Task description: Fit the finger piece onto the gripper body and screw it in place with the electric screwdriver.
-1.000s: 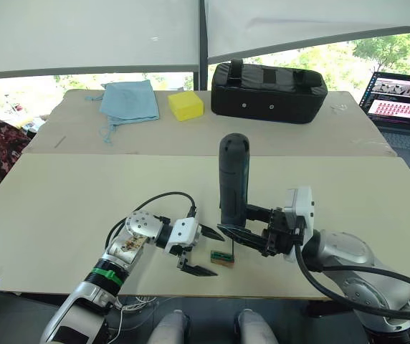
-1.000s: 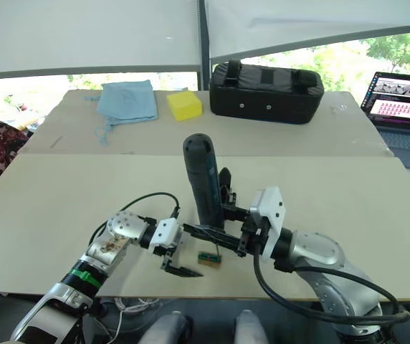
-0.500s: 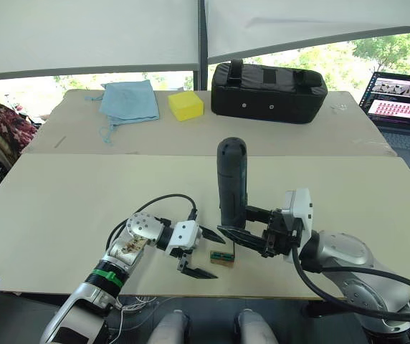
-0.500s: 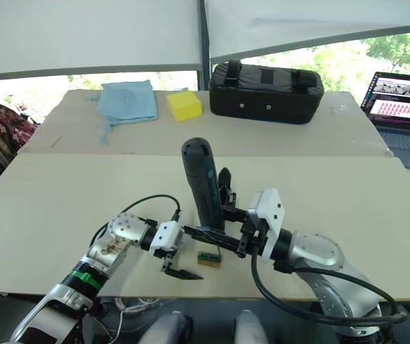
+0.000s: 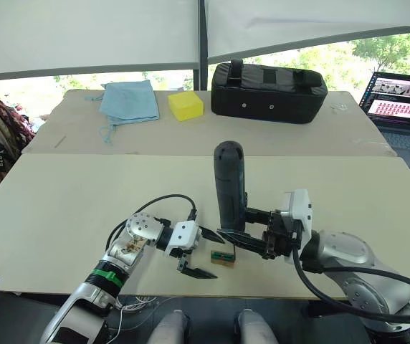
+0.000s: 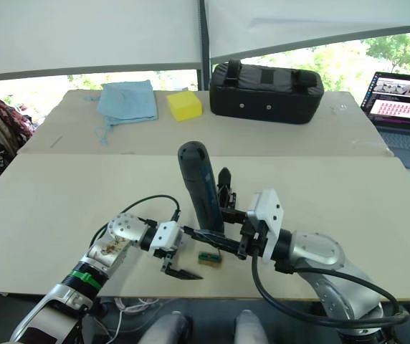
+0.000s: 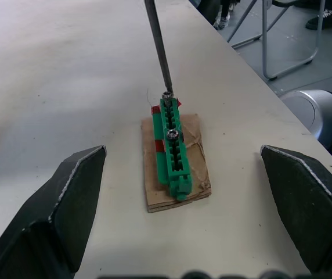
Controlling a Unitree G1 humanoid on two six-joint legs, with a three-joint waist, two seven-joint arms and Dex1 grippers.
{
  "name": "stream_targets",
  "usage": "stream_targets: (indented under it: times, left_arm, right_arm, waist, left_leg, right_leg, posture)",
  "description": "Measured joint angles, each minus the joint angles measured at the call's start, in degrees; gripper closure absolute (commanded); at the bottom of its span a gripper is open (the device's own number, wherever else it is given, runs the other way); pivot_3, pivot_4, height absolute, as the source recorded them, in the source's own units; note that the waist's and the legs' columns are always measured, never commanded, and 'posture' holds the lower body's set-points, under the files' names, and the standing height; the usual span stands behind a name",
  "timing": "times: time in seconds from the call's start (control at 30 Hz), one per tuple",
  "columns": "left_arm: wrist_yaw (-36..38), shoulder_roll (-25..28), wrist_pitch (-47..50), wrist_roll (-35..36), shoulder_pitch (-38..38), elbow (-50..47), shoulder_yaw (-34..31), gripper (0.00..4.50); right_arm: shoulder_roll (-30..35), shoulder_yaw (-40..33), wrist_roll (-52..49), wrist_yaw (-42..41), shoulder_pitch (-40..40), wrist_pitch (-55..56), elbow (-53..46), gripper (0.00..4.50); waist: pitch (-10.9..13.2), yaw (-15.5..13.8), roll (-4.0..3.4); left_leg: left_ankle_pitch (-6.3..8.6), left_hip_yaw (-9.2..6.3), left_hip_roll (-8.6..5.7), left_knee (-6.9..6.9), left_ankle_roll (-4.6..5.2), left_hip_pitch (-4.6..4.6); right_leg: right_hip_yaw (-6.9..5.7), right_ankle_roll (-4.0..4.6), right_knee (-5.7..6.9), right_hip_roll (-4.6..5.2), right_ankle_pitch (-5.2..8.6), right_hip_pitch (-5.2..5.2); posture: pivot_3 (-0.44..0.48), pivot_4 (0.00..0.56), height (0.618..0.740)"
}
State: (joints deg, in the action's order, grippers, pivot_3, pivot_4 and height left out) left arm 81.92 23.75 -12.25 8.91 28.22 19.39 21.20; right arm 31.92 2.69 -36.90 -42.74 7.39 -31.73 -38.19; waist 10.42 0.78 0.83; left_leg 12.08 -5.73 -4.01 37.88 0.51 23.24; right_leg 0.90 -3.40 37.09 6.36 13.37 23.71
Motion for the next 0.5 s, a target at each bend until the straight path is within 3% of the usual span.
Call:
stream_targets:
  times: [0.5]
  left_arm:
    - [-0.3,0.1,-0.1,0.0,0.0,0.0,0.0,0.0]
  right_arm:
    - [2.3,1.1,0.3,-0.6,-1.2,-0.7,-0.1,2.58]
  waist:
    - [0.0,0.0,0.0]
  left_leg:
    - [0.0,0.0,0.0,0.0,0.0,0.0]
  right_leg:
    - [0.0,0.0,0.0,0.0,0.0,0.0]
  posture:
    - [0.0,0.15,0.74]
